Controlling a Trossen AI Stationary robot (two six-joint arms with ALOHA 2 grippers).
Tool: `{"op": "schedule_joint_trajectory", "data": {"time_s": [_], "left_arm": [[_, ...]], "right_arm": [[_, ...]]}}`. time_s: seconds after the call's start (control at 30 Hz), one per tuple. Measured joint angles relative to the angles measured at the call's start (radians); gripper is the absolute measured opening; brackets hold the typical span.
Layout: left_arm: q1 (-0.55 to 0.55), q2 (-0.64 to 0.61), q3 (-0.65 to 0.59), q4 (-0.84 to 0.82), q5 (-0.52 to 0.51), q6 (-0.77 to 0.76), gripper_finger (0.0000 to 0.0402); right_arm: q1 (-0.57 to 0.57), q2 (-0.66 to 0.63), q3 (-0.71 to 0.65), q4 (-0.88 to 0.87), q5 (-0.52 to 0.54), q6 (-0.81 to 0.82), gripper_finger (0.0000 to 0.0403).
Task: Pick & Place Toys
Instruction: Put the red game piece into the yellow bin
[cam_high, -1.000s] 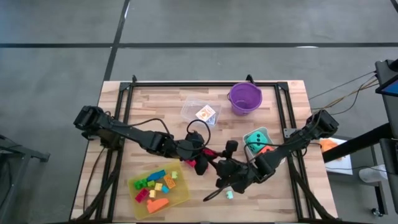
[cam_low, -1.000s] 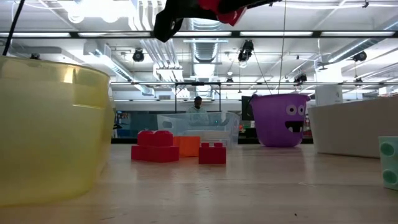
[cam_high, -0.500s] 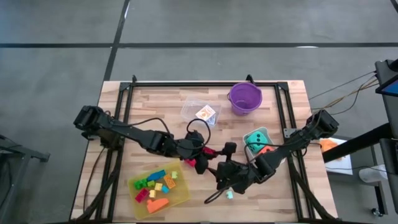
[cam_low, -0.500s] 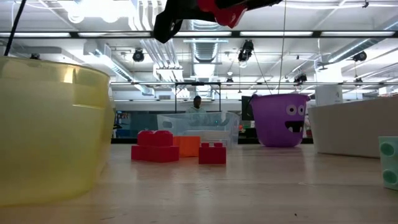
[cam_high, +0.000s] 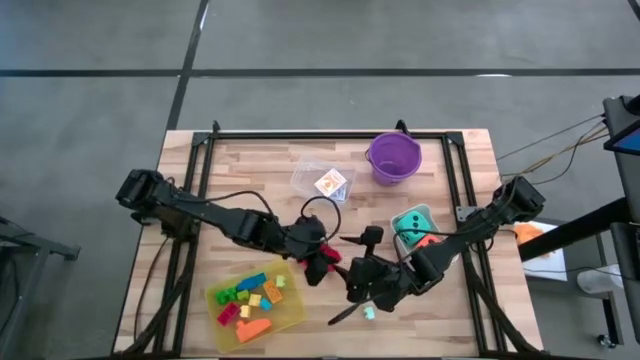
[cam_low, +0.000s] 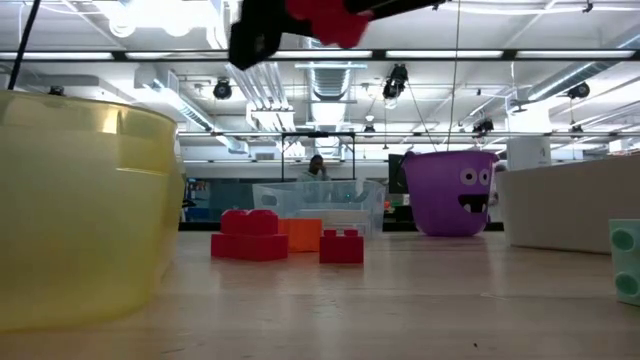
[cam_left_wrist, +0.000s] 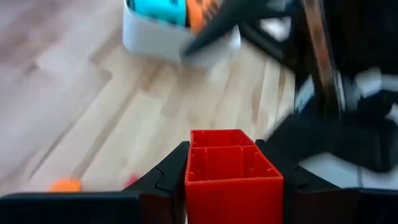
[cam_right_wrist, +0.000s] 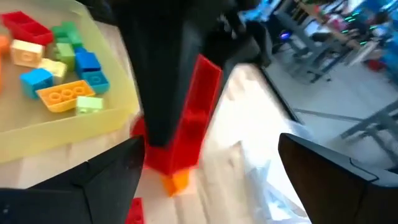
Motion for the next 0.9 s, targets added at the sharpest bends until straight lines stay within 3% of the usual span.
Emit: {"op": "schedule_joint_trajectory", "data": {"time_s": [0.2, 0.43, 0.67, 0.9], "left_arm": [[-0.036, -0.077, 0.004, -0.205, 0.004, -0.002, 0.0128], [-0.157, -0.145, 0.001, -0.34, 0.006, -0.031, 0.0128], [-0.292, -0.112, -0.006, -0.365, 0.012, -0.096, 0.0128], [-0.31, -0.01, -0.006, -0.372, 0.031, -0.129, 0.0128]], "right_arm": [[-0.001, 0.0, 0.0, -0.007, -0.136, 0.018, 0.0363], [-0.001, 0.0, -0.012, -0.007, -0.15, 0.022, 0.0363], [-0.001, 0.0, -0.021, -0.006, -0.15, 0.022, 0.0363], [-0.001, 0.0, -0.023, -0.003, -0.151, 0.044, 0.0363]]}}
